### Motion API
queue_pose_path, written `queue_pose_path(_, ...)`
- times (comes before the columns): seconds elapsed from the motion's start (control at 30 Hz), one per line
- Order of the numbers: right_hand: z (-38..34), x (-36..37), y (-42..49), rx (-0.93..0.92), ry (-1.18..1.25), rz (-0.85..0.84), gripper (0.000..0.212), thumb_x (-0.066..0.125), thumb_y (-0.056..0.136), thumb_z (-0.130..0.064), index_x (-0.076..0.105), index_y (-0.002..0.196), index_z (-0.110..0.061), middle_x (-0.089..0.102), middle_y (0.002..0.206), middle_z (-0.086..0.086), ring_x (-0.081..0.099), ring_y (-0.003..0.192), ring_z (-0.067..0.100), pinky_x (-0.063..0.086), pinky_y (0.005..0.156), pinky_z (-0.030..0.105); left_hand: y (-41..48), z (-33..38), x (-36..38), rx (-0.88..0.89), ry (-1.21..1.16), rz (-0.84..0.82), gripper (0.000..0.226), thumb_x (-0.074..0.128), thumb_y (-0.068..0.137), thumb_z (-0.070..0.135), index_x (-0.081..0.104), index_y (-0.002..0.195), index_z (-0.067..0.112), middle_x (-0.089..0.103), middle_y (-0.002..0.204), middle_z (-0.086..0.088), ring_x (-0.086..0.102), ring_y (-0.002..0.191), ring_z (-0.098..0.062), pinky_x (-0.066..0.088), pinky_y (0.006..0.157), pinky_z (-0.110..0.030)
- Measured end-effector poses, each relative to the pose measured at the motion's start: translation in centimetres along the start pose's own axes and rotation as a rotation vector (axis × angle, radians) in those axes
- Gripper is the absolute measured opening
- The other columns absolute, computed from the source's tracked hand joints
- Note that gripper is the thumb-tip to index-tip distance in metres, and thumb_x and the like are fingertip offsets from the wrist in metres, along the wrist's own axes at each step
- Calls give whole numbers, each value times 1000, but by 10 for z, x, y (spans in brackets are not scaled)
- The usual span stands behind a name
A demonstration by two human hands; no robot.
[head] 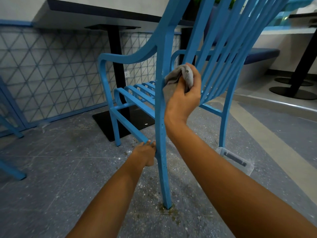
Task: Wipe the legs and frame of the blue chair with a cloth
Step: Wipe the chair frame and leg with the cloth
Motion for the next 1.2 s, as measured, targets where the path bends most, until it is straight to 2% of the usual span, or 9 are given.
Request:
queue_pose_path(0.17, -10, 15, 7, 0, 28, -37, 43, 45, 89, 7, 49, 130, -4, 52, 118, 7, 54, 98, 4, 44, 76, 0, -3, 1, -3, -13, -30, -5, 62, 46, 91, 12, 18, 146, 8, 19, 154, -9, 10, 145, -27, 17, 119, -43)
queue_pose_path(0.27, -13, 23, 11, -21, 4, -130, 50, 47, 90, 6, 40, 138, -6, 48, 135, 17, 53, 116, 26, 53, 92, 33, -3, 0, -1, 7, -38, -13, 63, 46, 91, 12, 18, 147, 9, 18, 155, -7, 8, 145, -26, 16, 119, -45)
queue_pose_path(0.33, -13, 28, 13, -66, -53, -212, 50, 46, 89, 7, 39, 138, -4, 46, 139, 20, 49, 123, 35, 48, 97, 47, -3, -1, -1, 11, -42, -13, 63, 46, 91, 12, 17, 147, 10, 18, 155, -7, 8, 145, -26, 16, 119, -45)
queue_pose_path(0.47, -5, 36, 13, -156, -191, -364, 52, 43, 84, 17, 41, 134, 1, 35, 148, 16, 25, 142, 27, 23, 116, 39, -2, -1, 0, 14, -26, -6, 61, 47, 91, 14, 20, 146, 9, 19, 154, -7, 9, 145, -26, 15, 119, -44)
queue_pose_path(0.6, 10, 33, 9, -186, -260, -406, 57, 42, 82, 20, 40, 135, 0, 31, 151, 13, 15, 144, 24, 9, 118, 27, -3, -1, 1, 26, -27, 14, 60, 46, 91, 14, 21, 146, 9, 19, 154, -5, 9, 145, -25, 13, 120, -43)
queue_pose_path(0.83, 32, 11, -8, -146, -300, -453, 58, 41, 81, 22, 41, 134, 0, 32, 150, 13, 19, 143, 21, 12, 115, 17, -4, 0, -1, 26, -33, 21, 59, 47, 91, 16, 25, 144, 7, 21, 153, -6, 14, 144, -26, 14, 119, -40)
queue_pose_path(0.9, 35, 3, -11, -106, -288, -468, 59, 39, 79, 24, 43, 133, 1, 34, 149, 12, 21, 142, 20, 13, 111, 8, -5, 0, -1, 29, -49, 24, 59, 48, 90, 15, 25, 144, 7, 22, 152, -7, 13, 144, -27, 16, 119, -41)
queue_pose_path(1.03, 30, -5, -7, -45, -213, -419, 60, 37, 76, 26, 48, 130, 0, 40, 146, 11, 30, 139, 17, 20, 107, 3, -4, -2, 3, 15, -104, 2, 65, 48, 90, 16, 16, 147, 10, 16, 155, -9, 8, 145, -29, 20, 117, -45)
queue_pose_path(1.2, 19, 8, -6, -130, -183, -339, 60, 39, 76, 24, 49, 130, -1, 43, 144, 13, 36, 132, 11, 31, 97, -2, -5, -4, 9, 37, -127, -3, 73, 47, 90, 15, 2, 148, 9, 2, 158, -7, -1, 146, -27, 18, 118, -46)
Point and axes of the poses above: each hand's wrist, its own y-axis towards the middle knuckle, its own x-axis out of the palm, z = x × y, the point moved 2 cm from there along y, towards the middle knuckle
